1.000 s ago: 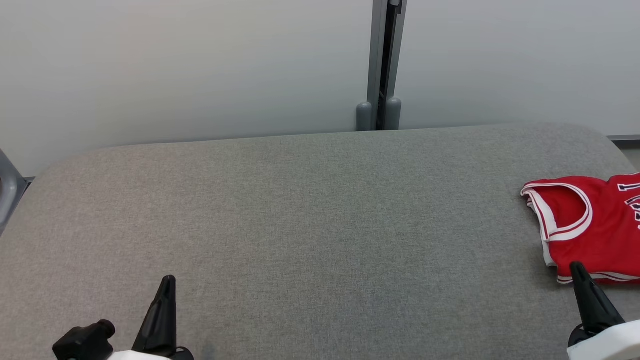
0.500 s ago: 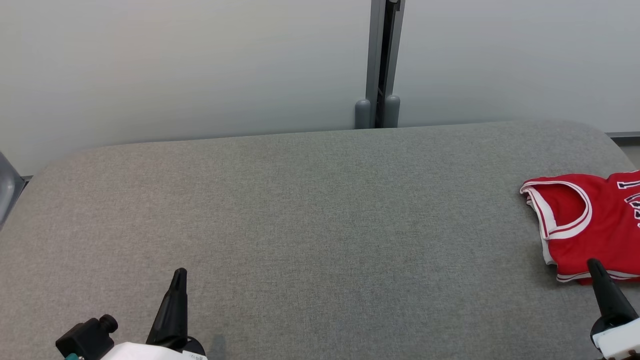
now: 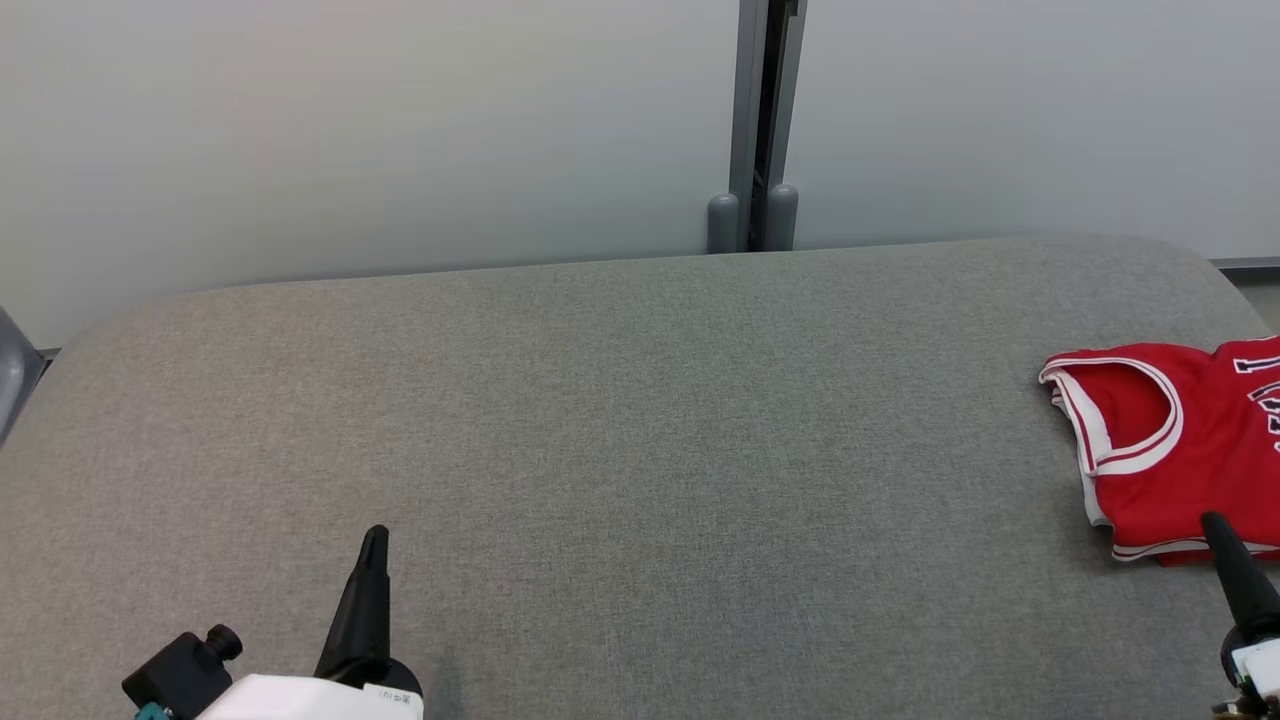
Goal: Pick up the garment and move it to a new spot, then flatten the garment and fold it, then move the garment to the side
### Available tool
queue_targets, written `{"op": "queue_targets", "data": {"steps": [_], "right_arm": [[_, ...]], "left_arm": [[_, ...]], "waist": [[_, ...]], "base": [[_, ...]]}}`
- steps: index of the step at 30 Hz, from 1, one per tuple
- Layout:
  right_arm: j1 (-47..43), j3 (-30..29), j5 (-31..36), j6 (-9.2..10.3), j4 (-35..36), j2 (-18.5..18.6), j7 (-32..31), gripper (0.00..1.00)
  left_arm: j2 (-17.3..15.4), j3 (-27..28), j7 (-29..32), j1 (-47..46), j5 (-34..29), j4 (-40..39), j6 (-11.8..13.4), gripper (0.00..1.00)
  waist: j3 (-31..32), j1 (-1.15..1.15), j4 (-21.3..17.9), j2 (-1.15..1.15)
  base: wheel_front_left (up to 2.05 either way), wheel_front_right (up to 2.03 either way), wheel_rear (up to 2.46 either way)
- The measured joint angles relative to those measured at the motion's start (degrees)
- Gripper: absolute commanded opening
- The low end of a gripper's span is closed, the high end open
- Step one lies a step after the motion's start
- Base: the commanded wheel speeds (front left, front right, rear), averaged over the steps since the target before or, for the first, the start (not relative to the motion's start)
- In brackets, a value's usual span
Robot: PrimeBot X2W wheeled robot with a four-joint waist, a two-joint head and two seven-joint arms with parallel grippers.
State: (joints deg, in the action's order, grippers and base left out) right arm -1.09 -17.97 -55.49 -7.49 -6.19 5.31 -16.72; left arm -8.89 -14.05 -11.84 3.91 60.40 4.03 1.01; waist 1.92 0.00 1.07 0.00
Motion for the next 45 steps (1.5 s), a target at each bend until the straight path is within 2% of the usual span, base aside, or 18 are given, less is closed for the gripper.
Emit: {"op": "queue_targets", "data": {"steps": [21,45], "right_arm": [[3.0,-4.8,-12.2,0.0,-3.9,0.2,-5.0,0.0],[5.8,-9.4,-23.0,0.01,-7.5,0.4,-9.5,0.0]], "left_arm": [[2.1,-1.0,-1.1,-2.3,11.4,2.0,-2.8,0.0],[4.0,-1.9,-2.1,-4.4,21.6,3.8,-5.5,0.0]], "waist": [[-0.6,0.0,-0.3,0.0],[-1.2,0.0,-0.6,0.0]], "base": [[0.0,0.0,0.0],[0.0,0.0,0.0]]}}
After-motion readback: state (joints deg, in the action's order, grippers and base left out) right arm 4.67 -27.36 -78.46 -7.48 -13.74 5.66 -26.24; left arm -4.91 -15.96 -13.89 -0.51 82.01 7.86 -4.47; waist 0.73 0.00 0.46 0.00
